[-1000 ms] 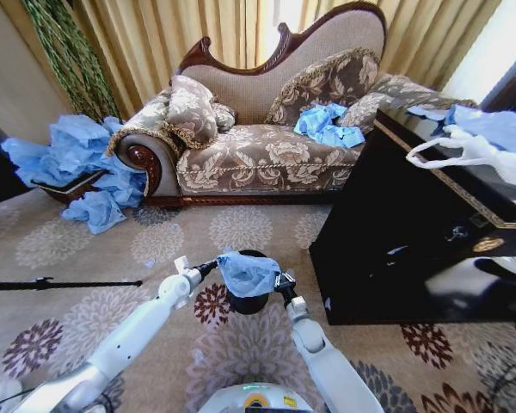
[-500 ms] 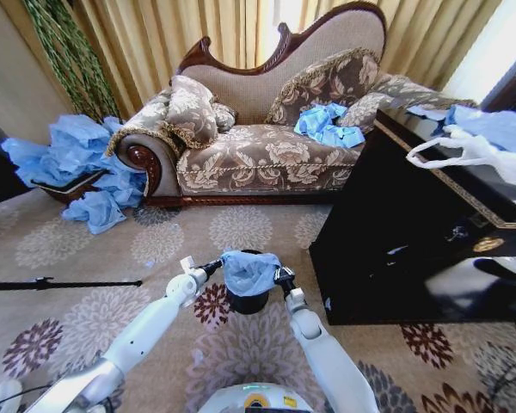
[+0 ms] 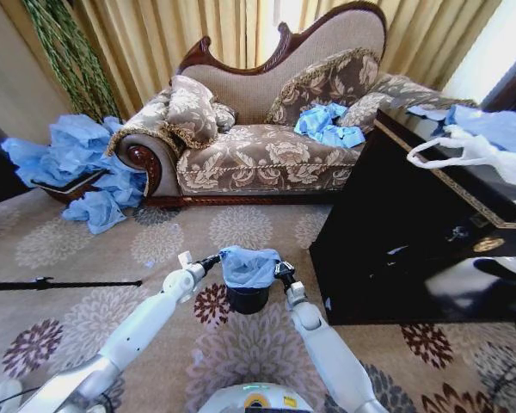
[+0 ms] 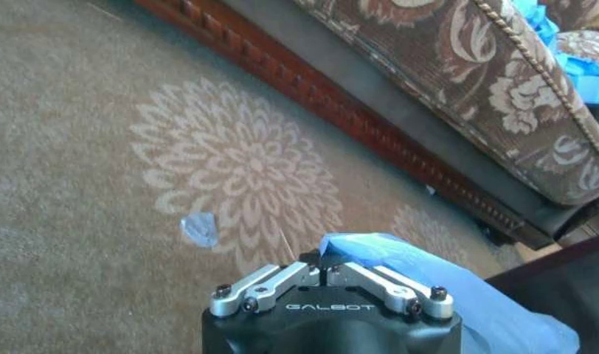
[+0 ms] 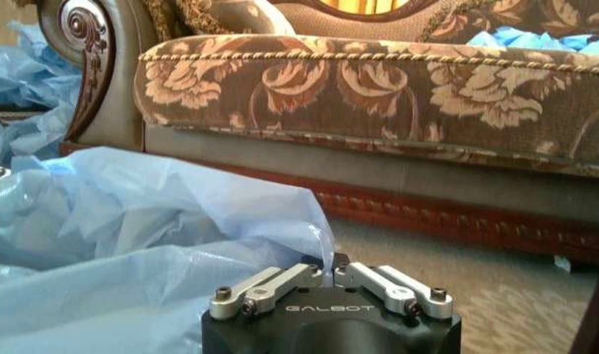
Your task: Place a garbage bag over the trash bin.
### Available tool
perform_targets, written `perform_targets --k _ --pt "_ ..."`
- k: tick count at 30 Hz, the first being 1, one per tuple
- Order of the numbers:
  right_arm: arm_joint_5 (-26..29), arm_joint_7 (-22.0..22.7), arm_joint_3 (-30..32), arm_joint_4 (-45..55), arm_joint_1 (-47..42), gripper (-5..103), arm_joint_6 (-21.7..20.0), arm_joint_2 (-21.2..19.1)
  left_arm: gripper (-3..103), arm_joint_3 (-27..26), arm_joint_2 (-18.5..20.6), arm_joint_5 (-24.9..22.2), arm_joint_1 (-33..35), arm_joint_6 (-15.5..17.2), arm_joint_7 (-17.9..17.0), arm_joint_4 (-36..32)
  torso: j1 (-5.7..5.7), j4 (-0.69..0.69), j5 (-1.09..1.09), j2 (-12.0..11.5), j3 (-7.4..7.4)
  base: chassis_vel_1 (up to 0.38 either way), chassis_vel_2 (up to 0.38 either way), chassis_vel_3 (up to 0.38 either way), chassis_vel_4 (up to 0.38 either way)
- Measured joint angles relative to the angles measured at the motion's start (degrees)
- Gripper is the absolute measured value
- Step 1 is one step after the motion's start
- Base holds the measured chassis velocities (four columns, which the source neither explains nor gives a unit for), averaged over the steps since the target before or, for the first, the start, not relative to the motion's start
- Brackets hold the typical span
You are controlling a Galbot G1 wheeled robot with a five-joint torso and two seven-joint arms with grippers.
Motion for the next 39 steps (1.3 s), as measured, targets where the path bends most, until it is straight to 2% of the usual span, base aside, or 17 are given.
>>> perform_targets --k 1,5,8,9,11,12,16,20,26,39 --pt "0.0 0.0 0.0 0.0 0.0 0 0.0 0.0 0 0.0 0.0 0.0 0.0 0.0 0.0 0.0 0.00 0.00 0.00 0.0 0.00 0.000 0.000 0.000 0.000" --pt "2.2 -1.7 -0.1 -2.0 3.7 0 -2.2 -0.2 0 1.3 -1.8 -1.7 -2.8 2.8 -4.0 2.7 0.00 -0.02 0.00 0.0 0.00 0.000 0.000 0.000 0.000" --pt "3.2 -2.7 -0.2 -3.4 5.0 0 -3.4 -0.6 0 1.8 -3.2 -1.8 -4.0 3.3 -5.1 4.4 0.01 -0.02 0.00 0.0 0.00 0.000 0.000 0.000 0.000" --pt "4.7 -3.8 -0.6 -4.0 5.8 0 -6.1 -1.7 0 2.4 -4.7 -1.9 -5.5 4.3 -7.2 6.2 0.01 -0.02 0.00 0.0 0.00 0.000 0.000 0.000 0.000" --pt "5.2 -4.7 -0.8 -3.4 5.6 0 -8.3 -2.8 0 2.9 -4.9 -2.0 -6.2 4.8 -8.1 6.8 0.01 -0.02 0.00 0.0 0.00 0.000 0.000 0.000 0.000" --pt "5.2 -4.7 -0.8 -3.4 5.6 0 -8.3 -2.8 0 2.9 -4.9 -2.0 -6.2 4.8 -8.1 6.8 0.01 -0.02 0.00 0.0 0.00 0.000 0.000 0.000 0.000" --pt "7.6 -6.4 -2.1 -0.2 4.5 0 -13.3 -5.9 0 4.3 -3.1 -2.6 -7.1 5.6 -8.4 7.0 0.00 -0.02 0.01 0.0 0.00 0.000 0.000 0.000 0.000" --pt "9.1 -8.9 -2.7 0.2 3.7 0 -15.4 -6.9 0 5.5 -1.4 -2.6 -6.8 5.8 -7.6 7.6 0.00 -0.01 0.01 0.0 0.00 0.000 0.000 0.000 0.000" --pt "9.4 -9.8 -2.6 0.2 2.4 0 -15.5 -7.0 0 5.7 -0.2 -2.2 -5.3 5.6 -6.8 7.6 0.00 0.00 0.00 0.0 0.00 0.000 0.000 0.000 0.000" --pt "12.9 -8.0 -0.5 14.5 -7.1 0 -18.1 -12.6 0 2.8 3.2 -2.9 -0.8 5.5 -8.0 0.9 0.00 -0.01 -0.01 0.0 -0.01 0.000 0.000 0.000 0.000"
